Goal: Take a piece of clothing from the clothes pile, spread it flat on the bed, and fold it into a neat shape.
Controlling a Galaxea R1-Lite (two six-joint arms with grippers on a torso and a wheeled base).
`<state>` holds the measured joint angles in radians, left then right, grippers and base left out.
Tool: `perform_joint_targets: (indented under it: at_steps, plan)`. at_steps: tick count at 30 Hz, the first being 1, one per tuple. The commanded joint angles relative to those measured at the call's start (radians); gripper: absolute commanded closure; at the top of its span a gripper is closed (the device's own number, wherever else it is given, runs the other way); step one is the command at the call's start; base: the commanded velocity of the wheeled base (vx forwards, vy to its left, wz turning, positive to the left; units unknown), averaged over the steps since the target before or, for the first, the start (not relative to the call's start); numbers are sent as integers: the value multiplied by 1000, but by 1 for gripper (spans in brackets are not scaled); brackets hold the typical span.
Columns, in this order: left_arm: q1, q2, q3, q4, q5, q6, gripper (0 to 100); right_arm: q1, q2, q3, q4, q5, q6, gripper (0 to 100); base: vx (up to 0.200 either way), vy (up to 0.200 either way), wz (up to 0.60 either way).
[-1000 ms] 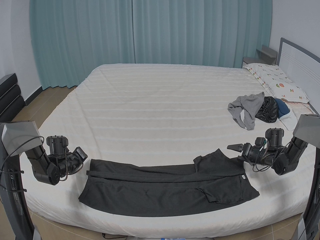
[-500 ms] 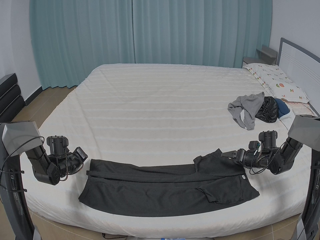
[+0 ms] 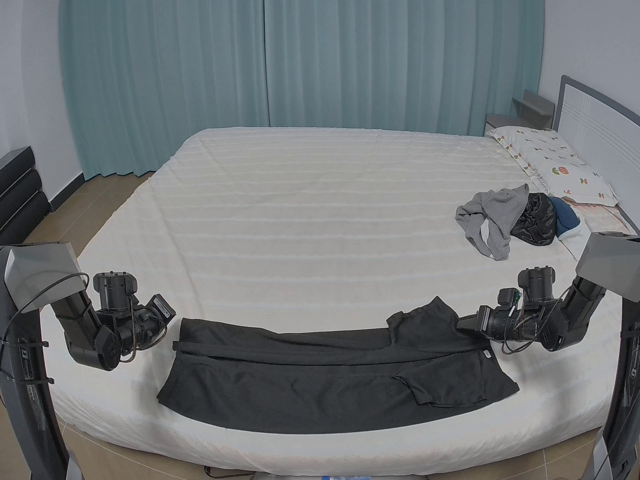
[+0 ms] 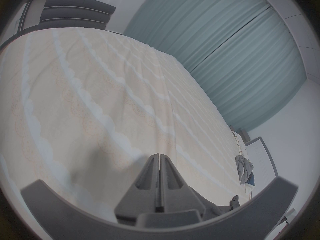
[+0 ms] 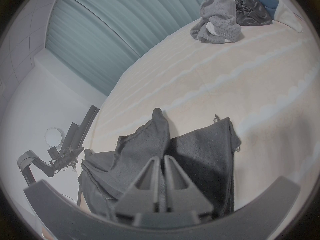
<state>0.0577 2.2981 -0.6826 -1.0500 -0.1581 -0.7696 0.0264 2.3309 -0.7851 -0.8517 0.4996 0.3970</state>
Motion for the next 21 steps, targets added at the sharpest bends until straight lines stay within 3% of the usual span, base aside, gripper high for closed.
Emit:
perform_joint_targets:
  at_steps: [1, 7, 14, 21]
  plan:
    - [2, 0, 0, -1, 0, 0, 100, -3, -21, 17, -3, 1, 0, 100, 0, 0, 0]
    - [2, -5, 1, -1, 0, 0, 100, -22, -67, 67, -4, 22, 2, 100, 0, 0, 0]
    - [1, -12, 15, 1, 0, 0, 100, -54, -169, 115, 3, 106, 32, 100, 0, 0, 0]
    - [-1, -42, 35, 2, 0, 0, 100, -68, -166, 182, -6, 106, 25, 100, 0, 0, 0]
